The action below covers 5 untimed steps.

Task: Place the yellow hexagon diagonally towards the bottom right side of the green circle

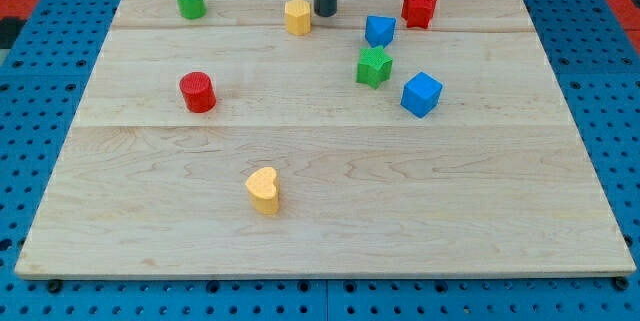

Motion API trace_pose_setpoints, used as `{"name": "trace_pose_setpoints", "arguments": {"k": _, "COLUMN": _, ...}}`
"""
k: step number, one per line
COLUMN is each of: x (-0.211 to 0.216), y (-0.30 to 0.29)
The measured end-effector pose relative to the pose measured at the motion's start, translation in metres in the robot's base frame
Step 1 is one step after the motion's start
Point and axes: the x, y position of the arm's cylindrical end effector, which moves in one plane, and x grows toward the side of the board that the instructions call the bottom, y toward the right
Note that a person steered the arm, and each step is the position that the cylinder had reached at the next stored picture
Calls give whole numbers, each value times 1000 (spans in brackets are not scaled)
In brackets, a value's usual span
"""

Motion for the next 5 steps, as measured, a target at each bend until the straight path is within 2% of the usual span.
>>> {"name": "trace_pose_setpoints", "arguments": {"k": 1, "x": 8, "y": 0}}
{"name": "trace_pose_setpoints", "arguments": {"k": 2, "x": 35, "y": 10}}
{"name": "trace_pose_setpoints", "arguments": {"k": 5, "x": 16, "y": -36}}
